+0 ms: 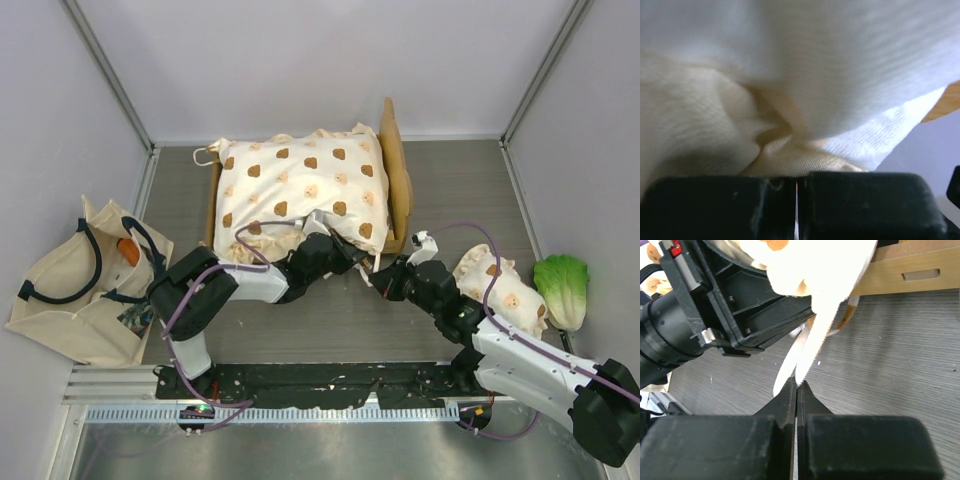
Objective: Set up the pet bed
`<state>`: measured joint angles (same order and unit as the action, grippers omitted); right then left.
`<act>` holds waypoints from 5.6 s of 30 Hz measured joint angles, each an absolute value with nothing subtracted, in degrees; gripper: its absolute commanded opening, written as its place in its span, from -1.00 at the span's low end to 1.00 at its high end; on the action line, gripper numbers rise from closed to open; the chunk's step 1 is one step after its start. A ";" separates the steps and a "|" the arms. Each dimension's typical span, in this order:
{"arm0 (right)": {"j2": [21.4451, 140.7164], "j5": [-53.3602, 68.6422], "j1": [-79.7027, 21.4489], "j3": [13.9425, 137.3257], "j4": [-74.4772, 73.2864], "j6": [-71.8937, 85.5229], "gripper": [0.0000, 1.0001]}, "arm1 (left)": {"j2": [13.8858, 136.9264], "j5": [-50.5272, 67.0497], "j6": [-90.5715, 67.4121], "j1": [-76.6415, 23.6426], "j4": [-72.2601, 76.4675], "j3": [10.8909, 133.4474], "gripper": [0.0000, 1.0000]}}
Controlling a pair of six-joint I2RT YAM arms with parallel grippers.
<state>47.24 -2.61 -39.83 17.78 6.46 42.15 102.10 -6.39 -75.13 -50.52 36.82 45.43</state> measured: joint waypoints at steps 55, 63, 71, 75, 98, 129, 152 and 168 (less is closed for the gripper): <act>45.34 -1.78 -40.53 23.44 -13.26 38.76 -0.13 | 100.77 3.97 -57.80 -55.07 12.64 55.90 -1.00; 50.39 -1.48 -40.53 23.44 -7.16 38.70 -0.36 | 100.77 5.13 -58.33 -55.07 13.78 55.90 -1.00; 50.98 -1.43 -40.53 22.81 -5.13 38.52 -0.99 | 100.77 5.63 -58.52 -55.05 14.44 55.88 -1.00; 50.68 -1.65 -40.53 22.24 -4.89 38.54 -0.99 | 100.77 5.58 -58.33 -55.07 14.79 55.42 -0.44; 49.12 -5.26 -40.53 20.62 -8.86 38.85 -0.99 | 89.56 -9.96 -40.86 -56.14 6.94 47.42 0.99; 43.64 -3.64 -40.53 19.79 -9.47 38.59 -0.98 | 107.07 -28.82 -85.32 -58.50 25.71 47.44 -0.13; 42.61 -3.01 -40.53 18.72 -10.83 38.02 -0.99 | 109.43 -32.75 -84.71 -59.13 30.65 47.44 -0.84; 41.10 -6.11 -40.53 18.72 -13.19 38.02 -0.99 | 109.75 -32.29 -80.66 -59.24 30.55 46.76 -1.00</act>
<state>41.10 -6.11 -40.53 18.72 -13.19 38.02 109.75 -32.29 -80.66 -59.24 30.55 46.76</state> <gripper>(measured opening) 0.042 0.011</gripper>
